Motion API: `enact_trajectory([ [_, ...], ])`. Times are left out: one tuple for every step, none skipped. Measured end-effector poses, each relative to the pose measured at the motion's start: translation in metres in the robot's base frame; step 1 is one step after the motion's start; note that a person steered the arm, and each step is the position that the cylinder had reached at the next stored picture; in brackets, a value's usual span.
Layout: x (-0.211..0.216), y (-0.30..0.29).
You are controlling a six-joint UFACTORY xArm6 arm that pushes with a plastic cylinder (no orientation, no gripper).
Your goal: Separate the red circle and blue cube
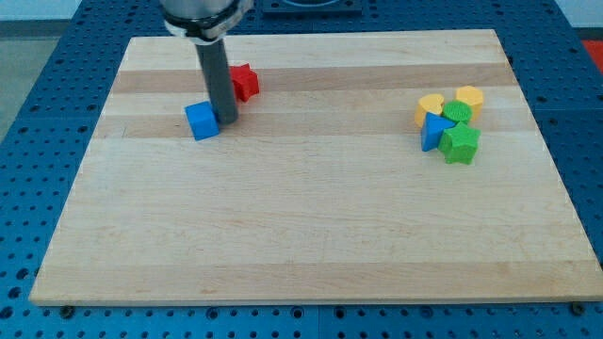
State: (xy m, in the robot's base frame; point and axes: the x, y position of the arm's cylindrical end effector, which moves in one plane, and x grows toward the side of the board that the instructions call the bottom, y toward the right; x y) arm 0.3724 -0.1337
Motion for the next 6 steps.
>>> enact_trajectory([
  [0.0, -0.026],
  [0.0, -0.05],
  [0.002, -0.073],
  [0.01, -0.092],
  [0.012, -0.068],
  [0.012, 0.002],
])
